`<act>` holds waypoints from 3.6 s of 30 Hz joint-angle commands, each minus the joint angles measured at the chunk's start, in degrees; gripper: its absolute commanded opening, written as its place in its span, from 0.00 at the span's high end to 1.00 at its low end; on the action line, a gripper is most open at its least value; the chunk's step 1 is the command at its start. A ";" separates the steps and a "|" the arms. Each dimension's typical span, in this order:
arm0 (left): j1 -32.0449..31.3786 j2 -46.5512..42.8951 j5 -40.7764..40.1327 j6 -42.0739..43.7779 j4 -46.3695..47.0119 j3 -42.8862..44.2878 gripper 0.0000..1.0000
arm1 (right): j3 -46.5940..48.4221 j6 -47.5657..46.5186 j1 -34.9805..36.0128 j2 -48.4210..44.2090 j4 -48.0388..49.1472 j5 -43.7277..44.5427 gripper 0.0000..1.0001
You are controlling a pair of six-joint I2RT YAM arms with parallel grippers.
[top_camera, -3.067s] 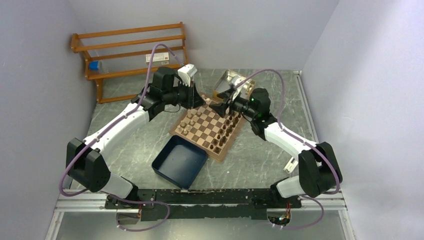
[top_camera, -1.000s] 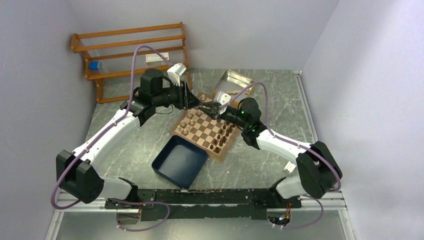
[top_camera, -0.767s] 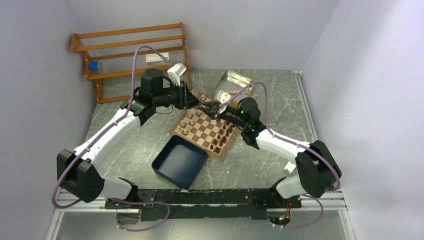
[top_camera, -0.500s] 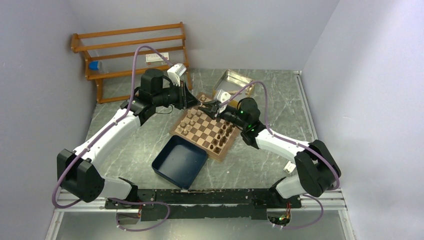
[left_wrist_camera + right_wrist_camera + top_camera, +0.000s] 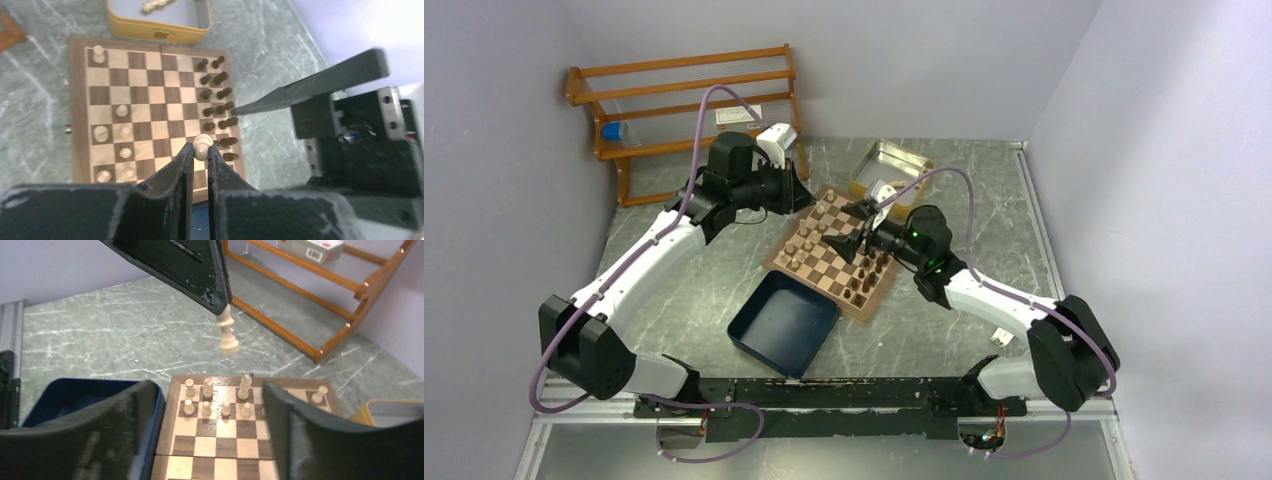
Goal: Set up the chess pieces on the board
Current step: Pick up the chess piece from the storage box, then place the chess piece on the chessboard.
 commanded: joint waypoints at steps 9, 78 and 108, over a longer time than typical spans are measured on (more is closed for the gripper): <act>-0.94 3.48 -20.98 5.67 -9.11 3.95 0.86 | -1.30 23.02 0.14 -11.94 -17.23 26.48 0.00; -4.76 17.53 -33.66 -0.37 8.32 -8.69 0.88 | -3.58 26.44 -0.04 -18.26 -23.48 44.99 0.00; -4.46 19.79 -34.67 -0.11 8.18 -8.45 0.87 | -3.87 26.25 -0.02 -18.90 -23.33 45.01 0.00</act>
